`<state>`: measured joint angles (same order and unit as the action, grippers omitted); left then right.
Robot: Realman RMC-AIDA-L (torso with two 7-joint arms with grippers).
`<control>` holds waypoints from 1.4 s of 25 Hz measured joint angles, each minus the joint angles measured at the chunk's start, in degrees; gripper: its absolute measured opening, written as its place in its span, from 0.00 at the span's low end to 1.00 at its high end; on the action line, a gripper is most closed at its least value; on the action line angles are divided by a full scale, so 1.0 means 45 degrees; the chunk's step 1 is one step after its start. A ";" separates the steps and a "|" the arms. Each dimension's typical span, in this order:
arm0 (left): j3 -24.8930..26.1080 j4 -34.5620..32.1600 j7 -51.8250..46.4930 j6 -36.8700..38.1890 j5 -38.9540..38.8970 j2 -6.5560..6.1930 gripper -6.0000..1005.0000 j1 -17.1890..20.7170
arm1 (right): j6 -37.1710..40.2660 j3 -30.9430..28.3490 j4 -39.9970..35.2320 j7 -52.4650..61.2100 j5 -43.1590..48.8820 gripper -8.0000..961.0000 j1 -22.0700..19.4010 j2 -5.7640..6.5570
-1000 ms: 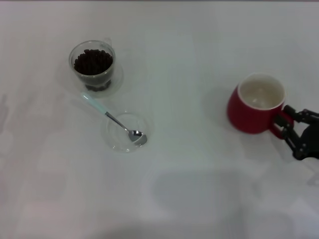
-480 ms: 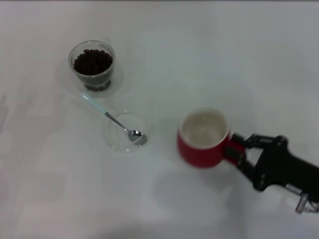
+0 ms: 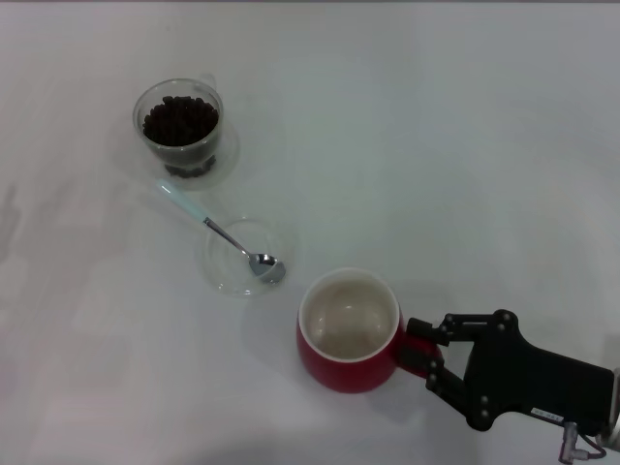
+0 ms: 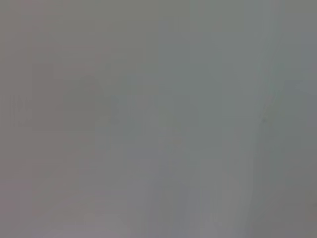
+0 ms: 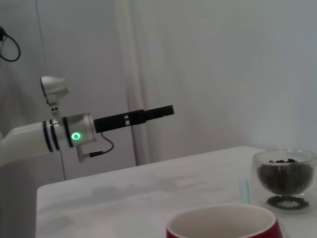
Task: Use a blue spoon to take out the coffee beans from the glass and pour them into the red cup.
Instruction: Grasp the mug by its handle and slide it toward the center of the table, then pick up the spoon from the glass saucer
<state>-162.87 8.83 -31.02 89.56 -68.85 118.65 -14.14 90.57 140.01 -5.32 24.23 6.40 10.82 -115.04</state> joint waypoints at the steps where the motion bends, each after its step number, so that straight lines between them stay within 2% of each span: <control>1: 0.0000 0.0000 0.0000 0.0000 0.0000 0.0000 0.60 0.0000 | -0.0004 0.0002 -0.0002 0.0000 0.0051 0.24 0.0000 0.0000; 10: 0.0001 0.0004 0.0036 0.0057 0.0132 0.0021 0.60 0.0038 | -0.0205 0.0038 0.0101 -0.0119 0.0092 0.25 0.0007 -0.0016; 16: 0.0001 -0.0044 -0.0006 0.0204 0.0165 0.0020 0.60 0.0064 | 0.0059 0.0020 0.0174 -0.0126 0.0105 0.37 -0.0016 0.0041; 20: 0.0001 -0.0172 -0.0650 0.0598 0.0393 0.0048 0.60 0.0094 | 0.1172 -0.0015 0.0627 -0.0117 -0.0029 0.44 -0.0024 0.0063; 26: 0.0002 -0.0639 -0.3999 0.0698 0.1249 0.0016 0.60 0.0009 | 0.3945 -0.0308 0.1693 -0.0072 -0.0110 0.52 0.0135 0.0227; 27: 0.0002 -0.0639 -0.3999 0.0698 0.1249 0.0016 0.60 0.0009 | 0.4297 -0.0428 0.1808 -0.0064 -0.0126 0.60 0.0154 0.0271; 28: 0.0000 -0.0846 -0.5834 0.0420 0.1814 0.0031 0.60 -0.0094 | 0.4651 -0.0601 0.1896 -0.0071 -0.0153 0.67 0.0171 0.0332; 29: 0.0000 -0.0846 -0.5834 0.0420 0.1814 0.0031 0.60 -0.0094 | 0.5005 -0.0786 0.1998 -0.0086 -0.0180 0.74 0.0186 0.0401; 35: 0.0001 -0.1388 -1.0666 -0.1192 0.3642 0.0054 0.60 -0.0558 | 0.6246 -0.1498 0.2140 -0.0123 -0.0242 0.74 0.0326 0.0744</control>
<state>-162.86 2.59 -79.02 84.20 -52.46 118.90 -16.65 118.67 133.26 4.31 23.68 5.31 12.29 -111.69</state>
